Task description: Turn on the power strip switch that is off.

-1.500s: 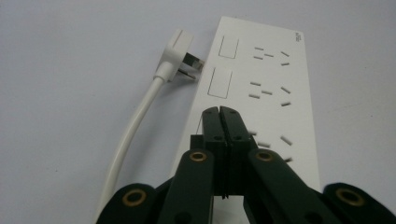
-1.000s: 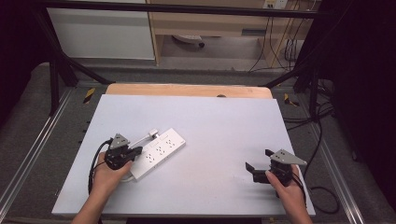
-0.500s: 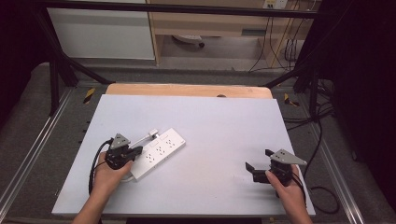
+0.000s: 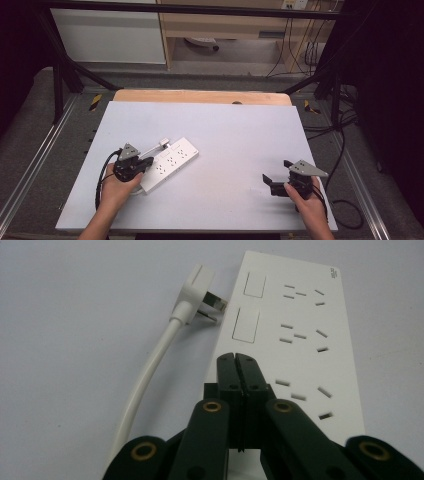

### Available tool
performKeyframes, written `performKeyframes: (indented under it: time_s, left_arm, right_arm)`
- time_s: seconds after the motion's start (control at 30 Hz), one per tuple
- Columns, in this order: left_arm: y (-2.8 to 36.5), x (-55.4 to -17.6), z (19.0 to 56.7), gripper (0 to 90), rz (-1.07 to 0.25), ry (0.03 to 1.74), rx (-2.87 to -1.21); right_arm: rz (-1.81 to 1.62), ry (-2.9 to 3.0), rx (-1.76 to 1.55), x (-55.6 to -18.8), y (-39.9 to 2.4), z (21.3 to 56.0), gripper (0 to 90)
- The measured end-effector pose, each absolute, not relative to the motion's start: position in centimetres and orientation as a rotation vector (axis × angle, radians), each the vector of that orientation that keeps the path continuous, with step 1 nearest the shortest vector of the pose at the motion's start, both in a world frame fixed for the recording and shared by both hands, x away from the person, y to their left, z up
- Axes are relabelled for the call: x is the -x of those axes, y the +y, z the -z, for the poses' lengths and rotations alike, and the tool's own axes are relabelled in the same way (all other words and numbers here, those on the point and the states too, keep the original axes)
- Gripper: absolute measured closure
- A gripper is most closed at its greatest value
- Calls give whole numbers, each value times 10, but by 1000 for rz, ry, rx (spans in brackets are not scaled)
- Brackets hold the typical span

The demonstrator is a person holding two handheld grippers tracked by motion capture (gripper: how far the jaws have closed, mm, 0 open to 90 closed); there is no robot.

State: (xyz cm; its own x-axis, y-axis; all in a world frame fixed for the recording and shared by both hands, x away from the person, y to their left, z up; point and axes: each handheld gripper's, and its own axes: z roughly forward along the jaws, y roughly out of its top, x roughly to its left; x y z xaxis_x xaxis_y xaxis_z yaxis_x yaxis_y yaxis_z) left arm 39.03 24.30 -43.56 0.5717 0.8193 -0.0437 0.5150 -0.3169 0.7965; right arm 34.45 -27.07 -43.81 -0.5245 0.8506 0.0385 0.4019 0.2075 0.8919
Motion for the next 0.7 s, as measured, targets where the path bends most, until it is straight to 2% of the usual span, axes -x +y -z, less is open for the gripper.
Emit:
performKeyframes:
  time_s: [0.7]
  left_arm:
    - [247, -391, 438, 900, -452, 1076, -1982]
  right_arm:
    - [-1276, 2024, -1167, -345, -271, 438, 29]
